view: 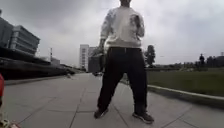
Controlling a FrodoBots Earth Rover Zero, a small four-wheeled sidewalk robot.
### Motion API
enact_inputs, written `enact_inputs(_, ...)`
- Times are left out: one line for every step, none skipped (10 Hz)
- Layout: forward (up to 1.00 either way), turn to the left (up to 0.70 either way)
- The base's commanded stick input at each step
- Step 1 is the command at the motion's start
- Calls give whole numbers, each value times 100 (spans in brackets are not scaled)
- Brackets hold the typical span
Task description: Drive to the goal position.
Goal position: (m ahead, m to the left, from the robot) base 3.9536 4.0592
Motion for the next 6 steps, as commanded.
enact_inputs(0,-44)
enact_inputs(0,-70)
enact_inputs(0,-70)
enact_inputs(0,-65)
enact_inputs(0,-39)
enact_inputs(0,-13)
